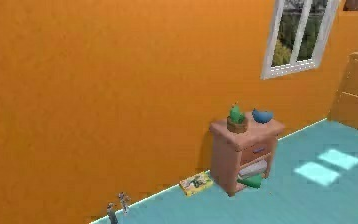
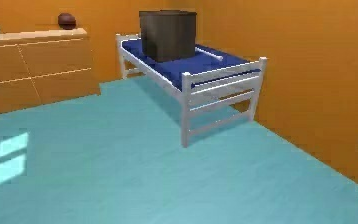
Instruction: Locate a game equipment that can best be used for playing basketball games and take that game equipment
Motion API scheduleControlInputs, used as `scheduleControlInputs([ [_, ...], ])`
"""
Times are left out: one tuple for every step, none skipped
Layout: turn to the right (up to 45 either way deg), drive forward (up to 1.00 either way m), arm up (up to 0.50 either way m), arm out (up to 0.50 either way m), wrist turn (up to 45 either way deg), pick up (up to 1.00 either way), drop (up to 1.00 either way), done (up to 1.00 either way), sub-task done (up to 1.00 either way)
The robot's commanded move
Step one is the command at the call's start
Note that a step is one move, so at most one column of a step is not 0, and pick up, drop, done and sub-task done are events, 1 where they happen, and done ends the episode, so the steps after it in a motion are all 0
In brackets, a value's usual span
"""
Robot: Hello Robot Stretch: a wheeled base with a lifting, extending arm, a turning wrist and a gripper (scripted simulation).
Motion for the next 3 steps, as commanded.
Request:
scheduleControlInputs([
  [45.0, 0.00, 0.00, 0.00, 0.0, 0.00, 0.00, 0.00, 0.00],
  [18.0, 0.00, 0.00, 0.00, 0.0, 0.00, 0.00, 0.00, 0.00],
  [0.0, 1.00, 0.00, 0.00, 0.0, 0.00, 0.00, 0.00, 0.00],
])
